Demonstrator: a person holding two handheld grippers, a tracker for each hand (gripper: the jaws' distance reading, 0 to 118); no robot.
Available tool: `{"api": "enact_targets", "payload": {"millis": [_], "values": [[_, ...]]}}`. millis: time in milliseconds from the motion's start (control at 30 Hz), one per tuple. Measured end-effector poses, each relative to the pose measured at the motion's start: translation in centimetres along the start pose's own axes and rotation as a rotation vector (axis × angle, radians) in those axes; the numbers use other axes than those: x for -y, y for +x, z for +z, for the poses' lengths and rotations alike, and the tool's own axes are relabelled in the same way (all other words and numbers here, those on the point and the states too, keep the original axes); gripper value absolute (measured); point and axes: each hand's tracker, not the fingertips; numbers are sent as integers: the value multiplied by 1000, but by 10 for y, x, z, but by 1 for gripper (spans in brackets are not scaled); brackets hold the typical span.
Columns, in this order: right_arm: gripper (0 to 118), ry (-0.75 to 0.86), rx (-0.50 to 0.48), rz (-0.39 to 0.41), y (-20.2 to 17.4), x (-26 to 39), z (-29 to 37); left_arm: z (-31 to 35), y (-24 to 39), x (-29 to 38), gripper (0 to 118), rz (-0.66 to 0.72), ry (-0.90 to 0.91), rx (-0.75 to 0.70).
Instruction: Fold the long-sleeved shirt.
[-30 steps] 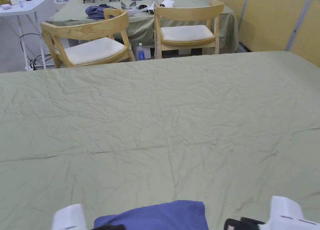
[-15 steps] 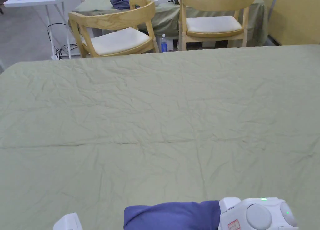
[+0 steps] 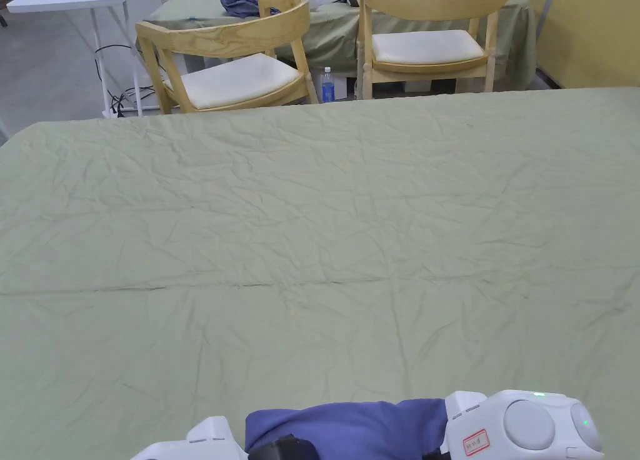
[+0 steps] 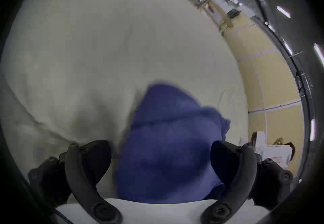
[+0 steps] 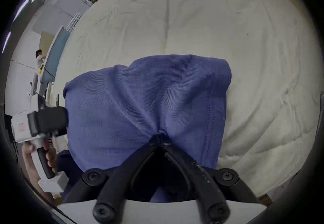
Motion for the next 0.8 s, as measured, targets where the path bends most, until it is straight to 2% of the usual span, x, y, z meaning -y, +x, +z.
{"api": "enact_targets", "payload": {"millis": [33,67,100,133,167,200,233,333,400,467,567,700,800], "values": [[3,1,3,3,-1,0,0,3,7,2,116,-70,89,-61],[3,1,6,6,-1,0,0,6,12,4,115,-105,92,-59],[3,2,7,6,-1,0,0,11,11,5,101,-123,100,-56],[3,4,7,5,0,0,0,20,13,7,73,-140,139,-59],[3,6,6,6,0,0,0,26,15,9,33,-141,157,-17],[3,10,4,5,0,1,1,27,16,11,14,-107,118,75],[3,13,13,9,-2,2,1,31,15,15,14,-78,105,100],[3,36,31,38,-9,5,6,40,14,13,14,-184,119,29],[4,57,49,53,-16,9,11,51,2,7,14,-82,106,125],[4,96,56,44,-24,14,19,60,-5,5,14,-51,82,174],[4,140,-2,37,-40,18,25,72,-13,6,13,-145,91,92],[4,195,-51,44,-74,22,27,100,-33,-6,13,-88,128,104],[4,237,-105,30,-107,28,26,133,-47,-24,13,-108,194,46]]}}
